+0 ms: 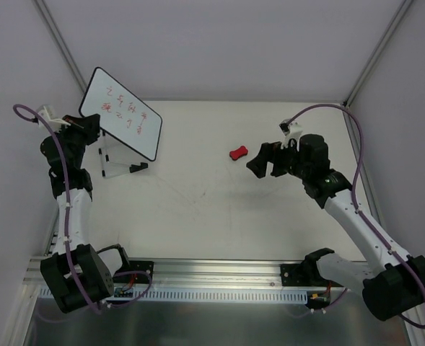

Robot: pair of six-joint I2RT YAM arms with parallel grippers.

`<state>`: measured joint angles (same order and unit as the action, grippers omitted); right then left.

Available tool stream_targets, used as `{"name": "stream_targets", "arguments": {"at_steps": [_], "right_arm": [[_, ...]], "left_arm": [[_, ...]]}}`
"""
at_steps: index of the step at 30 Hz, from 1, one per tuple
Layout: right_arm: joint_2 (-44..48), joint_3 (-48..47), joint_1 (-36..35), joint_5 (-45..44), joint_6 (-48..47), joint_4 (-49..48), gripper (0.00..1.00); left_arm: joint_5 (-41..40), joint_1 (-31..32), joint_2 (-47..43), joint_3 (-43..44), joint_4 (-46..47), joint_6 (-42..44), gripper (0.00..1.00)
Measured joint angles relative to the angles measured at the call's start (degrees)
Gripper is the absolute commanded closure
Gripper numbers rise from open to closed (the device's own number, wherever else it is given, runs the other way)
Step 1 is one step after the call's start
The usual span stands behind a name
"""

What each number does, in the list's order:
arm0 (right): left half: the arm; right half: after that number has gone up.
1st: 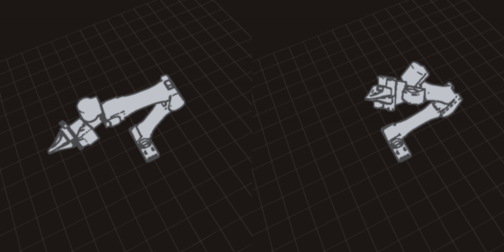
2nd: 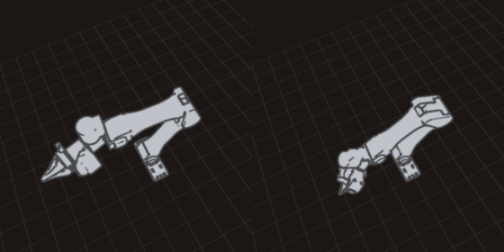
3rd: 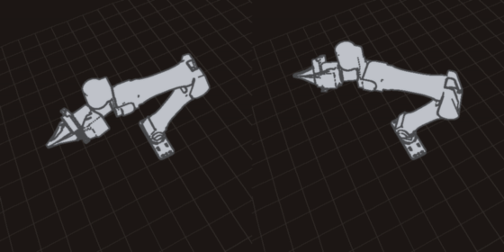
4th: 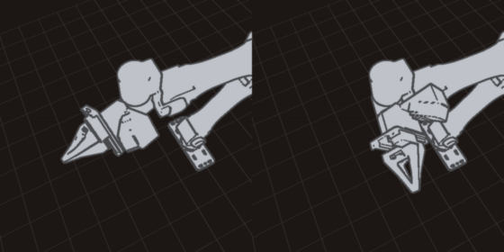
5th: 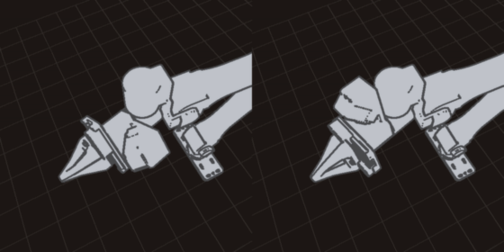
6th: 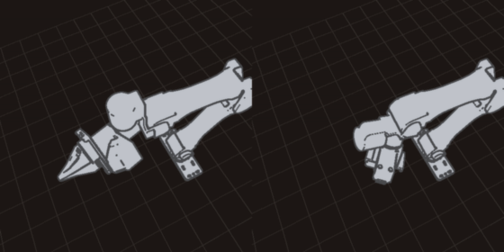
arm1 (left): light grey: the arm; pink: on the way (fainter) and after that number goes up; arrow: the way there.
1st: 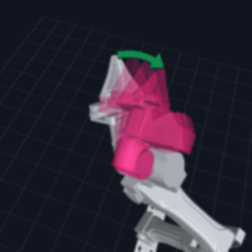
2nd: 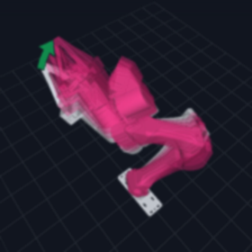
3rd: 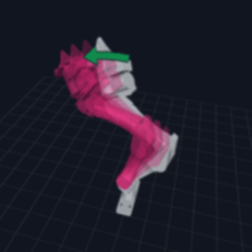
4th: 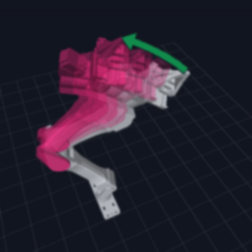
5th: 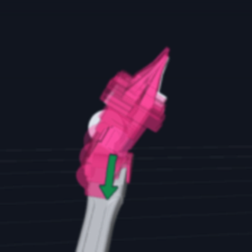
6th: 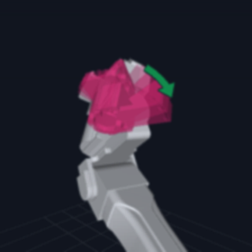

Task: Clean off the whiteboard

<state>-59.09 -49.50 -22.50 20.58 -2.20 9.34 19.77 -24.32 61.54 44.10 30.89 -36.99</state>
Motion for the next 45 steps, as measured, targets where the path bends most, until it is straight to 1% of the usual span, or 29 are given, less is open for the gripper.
{"name": "stream_targets", "arguments": {"at_steps": [4,7,12,19,22,28,29,31,32,37,40,45], "right_arm": [[-5.97,-4.02,0.0,-7.32,4.24,0.61,0.01],[-11.85,-7.91,0.0,-13.0,7.69,2.03,0.04],[-24.85,-18.32,-0.24,-21.94,13.44,5.73,0.08],[-41.81,-32.74,-3.23,-33.38,23.06,12.52,0.11],[-48.15,-38.27,-4.68,-36.72,28.26,15.76,0.15],[-56.3,-44.26,-5.55,-38.84,36.28,20.02,0.19],[-57.44,-44.89,-5.55,-38.82,37.64,20.2,0.21],[-59.04,-45.31,-5.55,-38.75,39.76,20.55,0.24],[-59.84,-45.4,-5.55,-38.66,40.81,20.92,0.28],[-64.3,-47.34,-5.55,-37.35,44.3,21.84,0.31],[-65.77,-48.09,-5.55,-36.63,45.77,21.9,0.32],[-66.31,-48.35,-5.55,-36.3,47.71,22.01,0.36]], "left_arm": [[1.05,7.21,-1.07,-1.92,-0.04,0.35,1.0],[1.18,11.47,-1.33,-3.89,-0.2,0.83,1.0],[1.18,17.53,-1.33,-7.72,-0.39,2.67,1.0],[0.7,21.77,-2.6,-11.67,0.04,5.75,1.0],[0.61,22.21,-4.72,-13.38,0.96,6.86,1.0],[0.02,23.19,-9.16,-17.2,2.38,8.94,1.0],[-0.11,23.23,-9.64,-17.59,2.56,9.09,1.0],[-0.28,23.28,-10.49,-18.23,2.71,9.4,1.0],[-0.31,23.47,-10.78,-18.47,2.73,9.44,1.0],[-0.48,23.93,-11.06,-18.82,3.02,9.68,1.0],[-0.52,25.09,-11.26,-19.43,3.91,10.16,1.0],[-0.52,25.51,-12.11,-20.72,4.39,10.54,1.0]]}}
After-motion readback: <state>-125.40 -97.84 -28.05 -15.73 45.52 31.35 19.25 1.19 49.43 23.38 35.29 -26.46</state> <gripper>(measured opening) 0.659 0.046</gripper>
